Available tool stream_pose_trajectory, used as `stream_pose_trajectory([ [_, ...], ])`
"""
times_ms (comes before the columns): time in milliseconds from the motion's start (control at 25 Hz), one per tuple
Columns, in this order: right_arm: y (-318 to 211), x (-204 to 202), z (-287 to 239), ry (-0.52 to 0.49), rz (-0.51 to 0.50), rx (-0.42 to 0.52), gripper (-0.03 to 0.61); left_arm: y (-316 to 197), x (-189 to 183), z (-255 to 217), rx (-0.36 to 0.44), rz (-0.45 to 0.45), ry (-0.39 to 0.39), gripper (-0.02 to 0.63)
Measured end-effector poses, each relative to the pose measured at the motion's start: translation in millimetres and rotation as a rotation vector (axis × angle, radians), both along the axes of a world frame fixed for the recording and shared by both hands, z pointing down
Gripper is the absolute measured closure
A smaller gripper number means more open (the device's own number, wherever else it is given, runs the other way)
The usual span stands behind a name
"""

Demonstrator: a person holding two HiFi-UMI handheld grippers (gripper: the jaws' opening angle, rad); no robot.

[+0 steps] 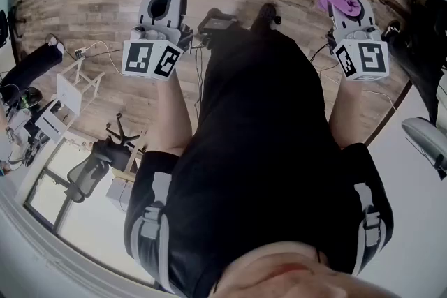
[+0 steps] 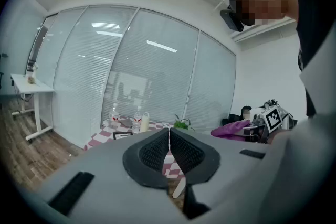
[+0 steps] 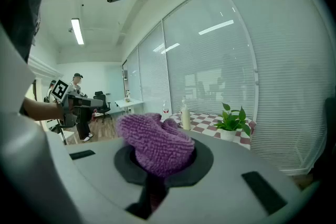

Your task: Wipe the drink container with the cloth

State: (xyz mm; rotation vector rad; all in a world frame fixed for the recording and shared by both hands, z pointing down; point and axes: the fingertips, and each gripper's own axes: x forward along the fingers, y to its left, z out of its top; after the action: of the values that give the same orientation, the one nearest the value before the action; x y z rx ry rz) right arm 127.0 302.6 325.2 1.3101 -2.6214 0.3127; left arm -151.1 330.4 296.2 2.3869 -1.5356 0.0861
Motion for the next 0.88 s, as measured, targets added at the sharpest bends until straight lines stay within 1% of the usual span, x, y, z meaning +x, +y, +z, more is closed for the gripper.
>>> stream_pose_trajectory([
  [120,1.5,3.0,-7.4,-0.014,0.010,0.001,0.540,-1.3,0.9,-6.9,0.005,0.003,0.002,0.574],
  [280,-3.7,8.7,-10.8,-0.009,0.013,0.011,0.540,-5.9,8.3,-11.7,0.010,0.011,-0.002,0.574],
  [600,-1.5,8.3,-4.8,-0.054,-0.022,-0.028,0.540,-4.4,20.5,-12.6,0.007,0.016,-0.031,0.574],
  [760,-2.4,6.0,8.2,-0.034,-0.044,-0.064,0.540,-2.9,19.3,-7.2,-0.003,-0.001,-0.045,0.574],
  [880,-9.2,1.6,11.4,-0.022,-0.045,-0.053,0.540,-5.7,13.6,-2.4,-0.019,-0.010,-0.039,0.574],
])
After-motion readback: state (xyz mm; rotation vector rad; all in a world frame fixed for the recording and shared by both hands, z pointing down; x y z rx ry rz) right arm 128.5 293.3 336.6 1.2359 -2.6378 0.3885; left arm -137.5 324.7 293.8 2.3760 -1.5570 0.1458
